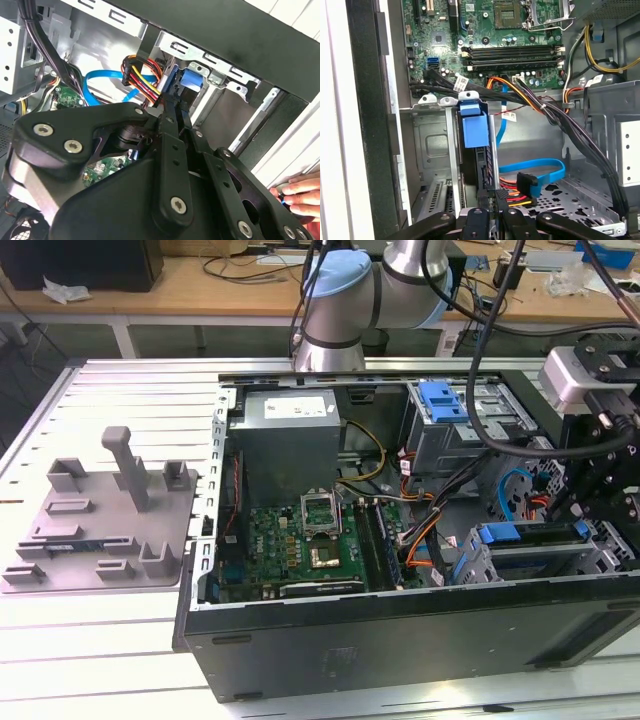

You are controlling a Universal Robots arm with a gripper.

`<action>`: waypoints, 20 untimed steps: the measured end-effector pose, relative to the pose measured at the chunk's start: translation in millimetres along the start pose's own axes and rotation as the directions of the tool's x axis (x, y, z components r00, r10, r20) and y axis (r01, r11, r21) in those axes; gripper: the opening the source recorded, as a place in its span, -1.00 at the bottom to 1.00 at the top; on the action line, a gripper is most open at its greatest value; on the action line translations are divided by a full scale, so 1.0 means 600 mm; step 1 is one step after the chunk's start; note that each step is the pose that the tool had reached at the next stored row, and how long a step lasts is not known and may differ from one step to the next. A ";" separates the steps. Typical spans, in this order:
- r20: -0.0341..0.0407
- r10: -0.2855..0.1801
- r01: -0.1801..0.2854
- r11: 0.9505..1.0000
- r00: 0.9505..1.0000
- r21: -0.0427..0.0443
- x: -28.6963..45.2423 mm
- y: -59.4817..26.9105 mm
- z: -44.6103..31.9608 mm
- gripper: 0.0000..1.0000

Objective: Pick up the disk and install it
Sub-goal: 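Insert the first disk wire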

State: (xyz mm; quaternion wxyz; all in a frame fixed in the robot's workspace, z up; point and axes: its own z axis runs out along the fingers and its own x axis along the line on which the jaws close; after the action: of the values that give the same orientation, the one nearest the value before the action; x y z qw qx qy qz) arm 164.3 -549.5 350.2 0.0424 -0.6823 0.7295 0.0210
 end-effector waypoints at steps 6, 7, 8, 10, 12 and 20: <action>0.000 0.000 0.000 1.000 1.000 0.000 0.003 0.000 0.000 -0.66; 0.000 0.000 0.000 1.000 1.000 0.000 0.003 0.000 0.000 -0.66; 0.000 0.000 0.000 1.000 1.000 0.000 0.003 0.000 0.000 -0.66; 0.000 0.000 0.000 1.000 1.000 0.000 0.002 -0.001 0.000 -0.66; 0.000 0.000 0.000 1.000 1.000 0.000 0.002 -0.002 0.000 -0.66; 0.000 0.000 0.000 1.000 1.000 0.000 0.002 -0.002 0.000 -0.66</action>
State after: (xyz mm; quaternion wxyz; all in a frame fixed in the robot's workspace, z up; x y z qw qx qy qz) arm 165.7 -550.8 349.9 0.0425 -0.6823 0.7295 0.0210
